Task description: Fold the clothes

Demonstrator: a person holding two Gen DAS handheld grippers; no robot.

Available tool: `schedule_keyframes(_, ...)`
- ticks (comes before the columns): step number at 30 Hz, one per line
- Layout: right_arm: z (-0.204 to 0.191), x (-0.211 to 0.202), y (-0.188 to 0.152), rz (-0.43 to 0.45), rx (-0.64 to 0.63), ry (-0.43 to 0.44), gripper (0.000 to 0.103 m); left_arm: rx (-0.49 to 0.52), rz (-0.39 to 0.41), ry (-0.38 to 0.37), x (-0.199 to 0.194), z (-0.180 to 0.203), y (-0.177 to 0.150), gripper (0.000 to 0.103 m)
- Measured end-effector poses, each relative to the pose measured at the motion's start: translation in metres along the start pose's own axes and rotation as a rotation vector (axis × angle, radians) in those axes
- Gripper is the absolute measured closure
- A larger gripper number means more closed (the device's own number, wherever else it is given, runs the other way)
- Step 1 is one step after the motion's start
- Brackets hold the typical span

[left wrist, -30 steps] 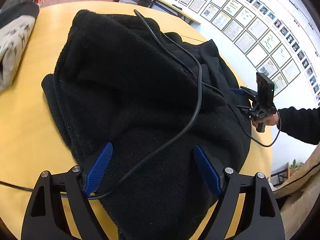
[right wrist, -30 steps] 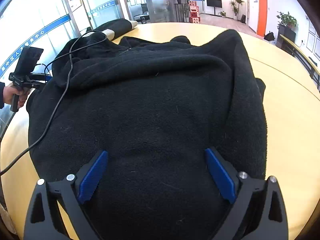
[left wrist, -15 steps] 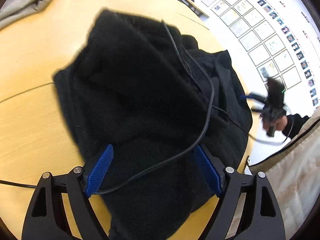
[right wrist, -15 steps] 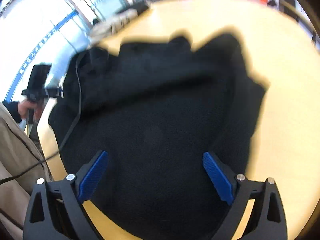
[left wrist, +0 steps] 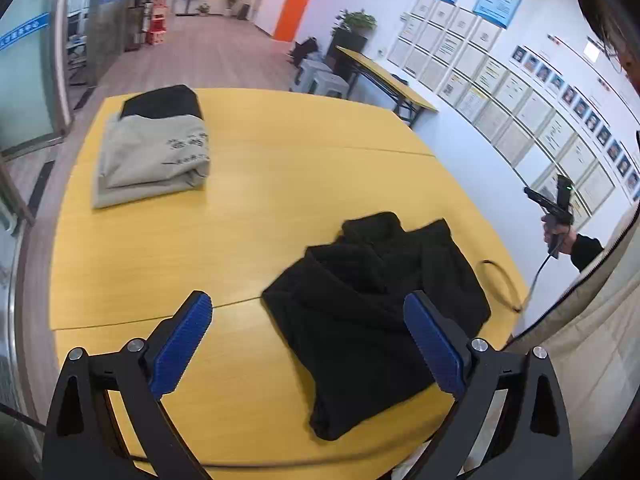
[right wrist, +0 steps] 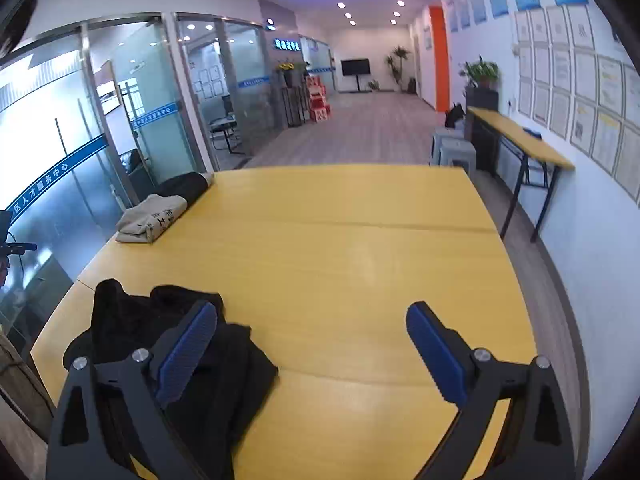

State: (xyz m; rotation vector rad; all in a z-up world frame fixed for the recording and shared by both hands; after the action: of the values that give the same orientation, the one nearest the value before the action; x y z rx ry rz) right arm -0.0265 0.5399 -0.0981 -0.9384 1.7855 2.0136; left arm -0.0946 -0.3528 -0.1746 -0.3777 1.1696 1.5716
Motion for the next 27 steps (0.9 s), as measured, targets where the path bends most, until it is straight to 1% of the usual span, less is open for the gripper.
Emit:
schedule_keyframes(1, -0.002, 0.009, -0.010, -0.018, 0.005, 0.012, 0.004, 0.012, -0.027, -0.015, 0.022, 0.010, 0.002, 0.005)
schedule_keyframes(2, -0.003, 0.019, -0.021, -0.036, 0.010, 0.023, 0.004, 0.025, -0.060, -0.028, 0.053, 0.026, 0.008, 0.005)
schedule_keyframes(3, -0.008, 0.031, -0.030, -0.055, 0.011, 0.038, 0.004, 0.035, -0.102, -0.050, 0.085, 0.036, 0.007, 0.005)
schedule_keyframes(6, -0.055, 0.110, -0.050, -0.099, -0.004, 0.118, 0.004, 0.060, -0.214, -0.090, 0.174, 0.043, -0.010, 0.006)
schedule_keyframes(7, -0.077, 0.141, -0.054, -0.107, -0.001, 0.144, 0.004, 0.065, -0.234, -0.099, 0.196, 0.043, -0.013, 0.008)
schedule_keyframes(10, -0.114, 0.192, -0.066, -0.130, -0.029, 0.220, 0.005, 0.062, -0.237, -0.112, 0.242, 0.034, -0.008, 0.008)
schedule_keyframes(12, -0.127, 0.217, -0.058, -0.128, -0.037, 0.260, 0.005, 0.059, -0.227, -0.130, 0.257, 0.027, 0.001, 0.008)
schedule_keyframes(14, -0.139, 0.243, -0.050, -0.131, -0.045, 0.299, 0.005, 0.071, -0.215, -0.130, 0.268, 0.023, 0.012, 0.008)
schedule_keyframes(15, -0.144, 0.258, -0.046, -0.149, -0.053, 0.313, 0.006, 0.074, -0.212, -0.134, 0.273, 0.021, 0.017, 0.008)
schedule_keyframes(17, -0.150, 0.283, -0.046, -0.208, -0.055, 0.347, 0.021, 0.071, -0.207, -0.149, 0.278, 0.019, 0.025, 0.008)
schedule_keyframes(19, -0.152, 0.304, -0.050, -0.276, -0.046, 0.374, 0.068, 0.067, -0.198, -0.172, 0.283, 0.017, 0.034, 0.008)
schedule_keyframes(20, -0.147, 0.302, -0.051, -0.262, -0.027, 0.375, 0.072, 0.065, -0.190, -0.183, 0.284, 0.017, 0.038, 0.008)
schedule_keyframes(21, -0.143, 0.300, -0.052, -0.248, -0.008, 0.375, 0.082, 0.057, -0.189, -0.194, 0.286, 0.015, 0.041, 0.008)
schedule_keyframes(22, -0.138, 0.296, -0.052, -0.231, 0.013, 0.374, 0.088, 0.045, -0.194, -0.204, 0.288, 0.012, 0.043, 0.008)
schedule_keyframes(25, -0.119, 0.273, -0.053, -0.147, 0.108, 0.380, 0.088, 0.046, -0.257, -0.223, 0.290, 0.006, 0.041, 0.008)
schedule_keyframes(27, -0.112, 0.267, -0.058, -0.135, 0.142, 0.385, 0.088, 0.063, -0.294, -0.245, 0.281, 0.006, 0.038, 0.008)
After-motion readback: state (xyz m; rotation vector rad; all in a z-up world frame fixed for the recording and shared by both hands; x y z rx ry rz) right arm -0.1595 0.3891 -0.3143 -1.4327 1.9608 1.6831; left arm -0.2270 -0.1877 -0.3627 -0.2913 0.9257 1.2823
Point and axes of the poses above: each gripper's, at about its wrist camera, not at the fingertips, and x roughly the way its jaws point, z to its right, y to its top, the point moved 3 cm from there along x, roughly the way its jaws point, and after that the axes turned 13 degrees about -x, right-handed, at the moved point
